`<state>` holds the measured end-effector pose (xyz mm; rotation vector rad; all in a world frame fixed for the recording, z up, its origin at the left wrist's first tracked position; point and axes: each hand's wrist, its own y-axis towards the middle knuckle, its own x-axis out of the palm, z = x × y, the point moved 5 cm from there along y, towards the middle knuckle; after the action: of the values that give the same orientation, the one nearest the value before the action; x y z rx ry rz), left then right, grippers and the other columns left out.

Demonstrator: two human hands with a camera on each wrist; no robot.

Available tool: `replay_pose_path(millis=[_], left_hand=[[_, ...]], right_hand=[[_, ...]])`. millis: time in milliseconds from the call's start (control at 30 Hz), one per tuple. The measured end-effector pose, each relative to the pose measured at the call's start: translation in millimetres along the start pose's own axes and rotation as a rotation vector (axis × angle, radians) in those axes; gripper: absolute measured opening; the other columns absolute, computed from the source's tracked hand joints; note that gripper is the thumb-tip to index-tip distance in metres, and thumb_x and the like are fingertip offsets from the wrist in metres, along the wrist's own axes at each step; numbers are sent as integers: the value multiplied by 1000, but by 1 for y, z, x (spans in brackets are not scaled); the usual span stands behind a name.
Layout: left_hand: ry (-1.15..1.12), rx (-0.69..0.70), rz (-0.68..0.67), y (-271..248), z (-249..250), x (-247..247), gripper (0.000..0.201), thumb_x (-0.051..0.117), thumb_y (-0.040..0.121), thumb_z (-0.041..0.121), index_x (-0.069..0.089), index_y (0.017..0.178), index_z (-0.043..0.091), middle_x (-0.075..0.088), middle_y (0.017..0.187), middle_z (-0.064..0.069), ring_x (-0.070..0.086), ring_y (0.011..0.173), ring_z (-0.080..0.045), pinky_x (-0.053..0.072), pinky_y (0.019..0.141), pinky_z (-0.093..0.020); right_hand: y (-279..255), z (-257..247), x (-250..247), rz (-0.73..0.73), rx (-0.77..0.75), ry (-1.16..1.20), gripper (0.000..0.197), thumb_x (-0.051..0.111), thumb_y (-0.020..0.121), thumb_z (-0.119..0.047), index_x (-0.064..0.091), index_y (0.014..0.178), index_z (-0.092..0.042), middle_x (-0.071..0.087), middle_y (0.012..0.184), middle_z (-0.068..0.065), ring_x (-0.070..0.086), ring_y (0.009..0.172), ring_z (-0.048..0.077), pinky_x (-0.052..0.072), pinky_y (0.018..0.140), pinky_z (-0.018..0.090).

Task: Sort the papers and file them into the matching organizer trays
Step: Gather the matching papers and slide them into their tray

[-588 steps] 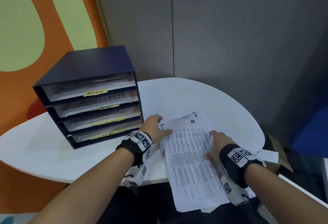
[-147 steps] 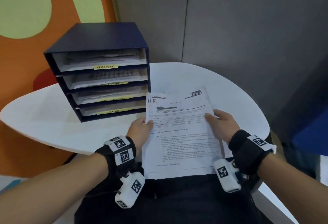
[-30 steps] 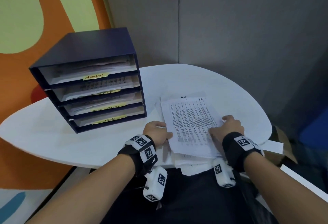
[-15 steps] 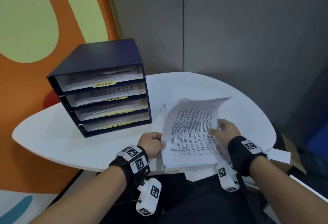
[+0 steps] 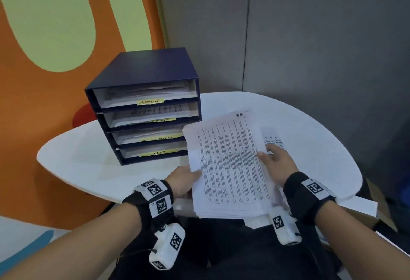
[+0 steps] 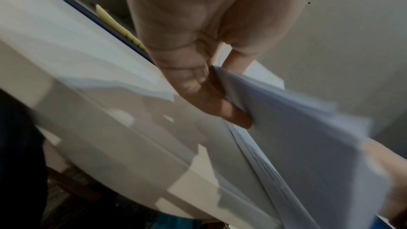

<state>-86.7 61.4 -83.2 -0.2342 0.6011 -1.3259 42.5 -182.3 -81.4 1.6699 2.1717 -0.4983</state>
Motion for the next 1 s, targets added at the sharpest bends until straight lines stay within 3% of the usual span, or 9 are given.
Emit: replay_pose_path(millis=[100,167,233,367,500,633,800,900,1000], left_hand=[[-73,-53,51,-8,-6,-19,26,48,100,20,65,110,2,73,102,-16,67,81,-28,55,81,-39],[-73,-123,16,-18,-13,-29,24,49,98,16,64,103,-1,72,82,-14,64,65,-25,55,63,-33],[-4,-215,-72,-30,-22,-36,20,48,96,14,63,97,0,69,68,-8,63,51,-19,52,51,-26],[149,-314,-209,-47,-32,-54,25,48,93,17,67,94,1,70,70,-8,67,57,-17,50,49,-21],[209,-285,-201,-53,-22,-77,28,47,92,18,66,81,1,67,62,-8,62,50,-17,47,45,-21],[187,-234,-210,-57,-10,-100,29,44,92,18,64,82,0,63,61,-10,57,44,-16,44,41,-19],[145,-237,-182,-60,-16,-128,29,45,88,16,61,69,2,55,54,-8,48,42,-17,38,43,-19],[134,-287,-135,-56,-28,-143,25,45,85,20,57,75,1,54,56,-8,48,42,-17,38,44,-20],[139,-330,-94,-53,-39,-151,23,44,84,21,55,86,0,54,57,-7,47,41,-16,38,43,-18]], right_hand=[[-13,-16,16,-83,-2,-5,28,50,98,-30,56,119,-13,65,115,-2,60,105,18,45,97,37],[-23,-21,28,-140,23,-36,34,49,99,-29,50,127,-11,57,125,-5,55,113,17,41,100,33],[-30,-18,40,-180,44,-88,47,49,99,-31,41,141,-11,51,137,1,51,122,20,39,103,35],[-44,-13,67,-292,80,-158,49,51,97,-32,41,142,-17,53,136,3,54,118,19,41,105,35],[-49,-13,89,-316,117,-169,54,53,95,-37,38,144,-19,50,139,5,51,124,20,39,107,36],[-49,-22,106,-343,157,-138,52,54,95,-35,41,143,-19,51,138,4,52,124,21,39,106,32],[-47,-44,131,-370,136,-176,54,52,95,-37,40,144,-17,49,141,5,51,125,22,36,106,29],[-41,-61,140,-351,129,-203,54,50,98,-31,34,146,-11,44,145,10,43,132,23,30,99,21],[-36,-72,150,-354,160,-196,52,51,98,-29,38,144,-10,44,145,9,44,131,24,32,107,26]])
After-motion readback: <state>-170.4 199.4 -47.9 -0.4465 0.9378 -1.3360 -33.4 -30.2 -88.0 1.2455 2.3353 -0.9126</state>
